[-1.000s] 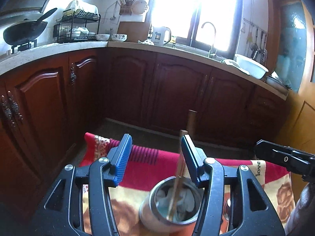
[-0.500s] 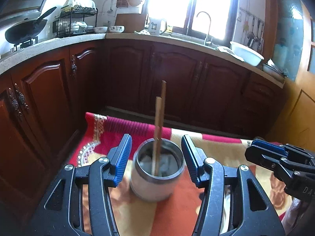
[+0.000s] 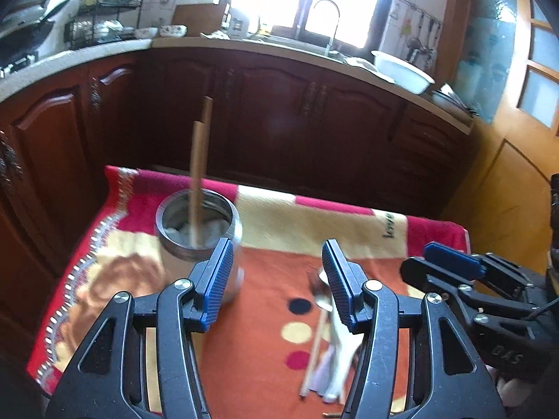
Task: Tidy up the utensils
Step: 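Move both open tools back over the utensil pile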
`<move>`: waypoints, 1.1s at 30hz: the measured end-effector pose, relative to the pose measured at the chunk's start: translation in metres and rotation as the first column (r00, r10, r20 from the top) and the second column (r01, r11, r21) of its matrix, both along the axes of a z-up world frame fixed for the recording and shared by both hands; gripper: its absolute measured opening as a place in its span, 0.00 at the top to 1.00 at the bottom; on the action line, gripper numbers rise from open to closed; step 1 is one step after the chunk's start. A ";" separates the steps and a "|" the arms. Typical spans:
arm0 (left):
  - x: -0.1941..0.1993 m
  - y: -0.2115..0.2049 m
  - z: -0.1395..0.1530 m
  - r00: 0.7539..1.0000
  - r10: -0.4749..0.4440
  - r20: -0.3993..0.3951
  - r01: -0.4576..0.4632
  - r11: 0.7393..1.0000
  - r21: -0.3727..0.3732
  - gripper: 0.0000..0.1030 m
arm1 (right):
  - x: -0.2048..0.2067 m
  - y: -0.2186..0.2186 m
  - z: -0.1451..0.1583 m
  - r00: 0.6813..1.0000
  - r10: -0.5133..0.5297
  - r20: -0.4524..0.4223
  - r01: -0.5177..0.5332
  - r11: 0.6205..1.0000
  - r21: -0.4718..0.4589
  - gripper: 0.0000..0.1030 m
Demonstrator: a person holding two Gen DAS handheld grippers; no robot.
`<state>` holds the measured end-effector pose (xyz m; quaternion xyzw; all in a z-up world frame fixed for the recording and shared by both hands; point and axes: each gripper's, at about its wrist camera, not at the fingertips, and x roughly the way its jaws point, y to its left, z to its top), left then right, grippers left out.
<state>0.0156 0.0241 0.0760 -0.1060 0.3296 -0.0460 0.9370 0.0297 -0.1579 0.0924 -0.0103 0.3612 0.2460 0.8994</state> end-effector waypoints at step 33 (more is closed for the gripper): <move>0.018 -0.046 -0.093 0.927 -0.217 -0.305 0.186 0.974 -0.128 0.38 | 0.043 -0.083 -0.156 0.901 0.014 -0.433 0.085 0.974 0.210 0.68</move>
